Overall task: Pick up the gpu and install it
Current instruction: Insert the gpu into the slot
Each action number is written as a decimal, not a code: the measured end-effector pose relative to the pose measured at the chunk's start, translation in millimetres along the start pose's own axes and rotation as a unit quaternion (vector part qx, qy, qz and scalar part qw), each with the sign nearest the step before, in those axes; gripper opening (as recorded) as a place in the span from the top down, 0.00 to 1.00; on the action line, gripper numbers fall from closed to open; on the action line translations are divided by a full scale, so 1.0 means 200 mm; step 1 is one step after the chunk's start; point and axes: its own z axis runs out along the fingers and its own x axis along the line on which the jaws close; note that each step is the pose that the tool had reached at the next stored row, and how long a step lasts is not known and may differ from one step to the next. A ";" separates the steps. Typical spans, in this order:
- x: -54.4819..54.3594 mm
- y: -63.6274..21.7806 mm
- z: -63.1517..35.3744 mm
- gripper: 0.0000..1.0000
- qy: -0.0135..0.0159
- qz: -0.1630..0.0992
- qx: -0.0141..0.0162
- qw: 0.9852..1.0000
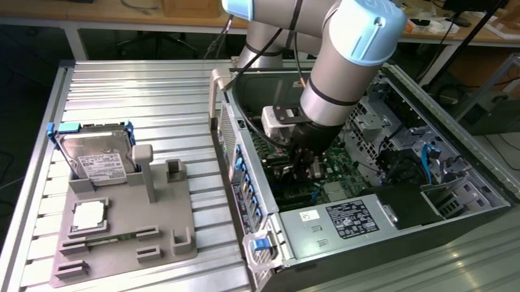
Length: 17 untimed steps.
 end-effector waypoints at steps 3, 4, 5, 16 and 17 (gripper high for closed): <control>0.00 0.001 -0.002 0.73 0.000 0.000 0.000 1.000; 0.00 0.001 -0.003 0.73 0.000 0.000 0.000 1.000; 0.00 0.001 -0.003 0.73 0.000 0.000 0.000 1.000; -0.01 0.002 -0.003 0.73 0.000 0.000 0.000 1.000; -0.01 0.002 -0.002 0.73 0.000 0.000 0.000 1.000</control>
